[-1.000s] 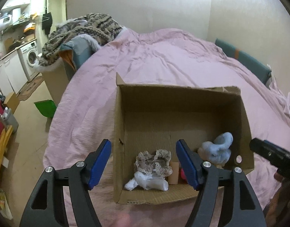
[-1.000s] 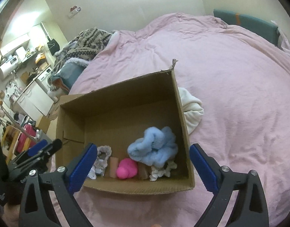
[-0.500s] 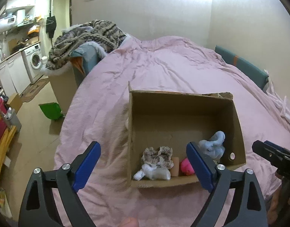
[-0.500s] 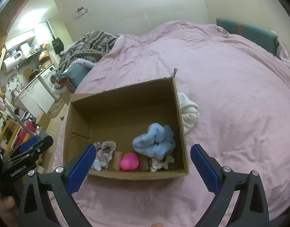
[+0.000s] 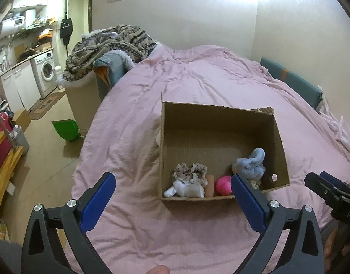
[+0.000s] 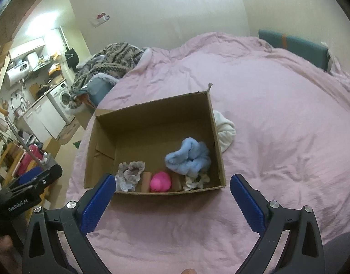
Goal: Organize soft objects
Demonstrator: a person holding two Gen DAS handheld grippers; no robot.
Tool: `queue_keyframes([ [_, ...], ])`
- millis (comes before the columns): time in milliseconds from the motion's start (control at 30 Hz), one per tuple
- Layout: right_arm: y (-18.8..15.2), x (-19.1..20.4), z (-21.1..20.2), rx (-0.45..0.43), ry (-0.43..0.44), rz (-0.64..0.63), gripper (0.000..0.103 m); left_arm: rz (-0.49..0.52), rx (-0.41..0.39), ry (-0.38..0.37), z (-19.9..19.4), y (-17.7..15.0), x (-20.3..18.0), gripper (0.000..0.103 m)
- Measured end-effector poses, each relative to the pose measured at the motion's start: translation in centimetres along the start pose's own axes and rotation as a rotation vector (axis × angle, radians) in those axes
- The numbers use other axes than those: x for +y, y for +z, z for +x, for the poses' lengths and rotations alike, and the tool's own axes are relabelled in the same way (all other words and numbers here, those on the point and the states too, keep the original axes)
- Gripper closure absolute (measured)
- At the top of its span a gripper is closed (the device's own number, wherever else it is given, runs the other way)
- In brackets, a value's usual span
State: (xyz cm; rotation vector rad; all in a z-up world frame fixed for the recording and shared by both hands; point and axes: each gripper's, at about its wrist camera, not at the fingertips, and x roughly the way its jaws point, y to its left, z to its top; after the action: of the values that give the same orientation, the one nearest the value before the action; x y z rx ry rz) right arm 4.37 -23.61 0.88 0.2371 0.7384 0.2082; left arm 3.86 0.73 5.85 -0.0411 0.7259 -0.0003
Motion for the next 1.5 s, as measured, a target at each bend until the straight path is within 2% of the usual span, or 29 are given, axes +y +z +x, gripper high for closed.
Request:
queue_keyframes([
  [233, -0.8, 1.3, 0.7, 0.015, -0.05, -0.065, 0.0, -0.001, 0.036, 0.011, -0.7, -1.6, 0.7, 0.002],
  [400, -1.3, 1.4, 2.0, 0.054, -0.061, -0.064, 0.0, -0.001, 0.034, 0.021, -0.2, -1.6, 0.5, 0.002],
  [667, -1.6, 2.0, 2.5, 0.055, -0.087, -0.095, 0.0, -0.009, 0.056, 0.012, 0.6, -1.7, 0.4, 0.002],
  [967, -1.6, 2.0, 2.5, 0.055, -0.086, -0.094, 0.0, 0.019, 0.042, 0.016, 0.5, -1.9, 0.0, 0.002],
  [1500, -1.6, 2.0, 2.5, 0.057, -0.087, -0.091, 0.0, 0.006, 0.056, 0.002, 1.0, -1.9, 0.2, 0.001],
])
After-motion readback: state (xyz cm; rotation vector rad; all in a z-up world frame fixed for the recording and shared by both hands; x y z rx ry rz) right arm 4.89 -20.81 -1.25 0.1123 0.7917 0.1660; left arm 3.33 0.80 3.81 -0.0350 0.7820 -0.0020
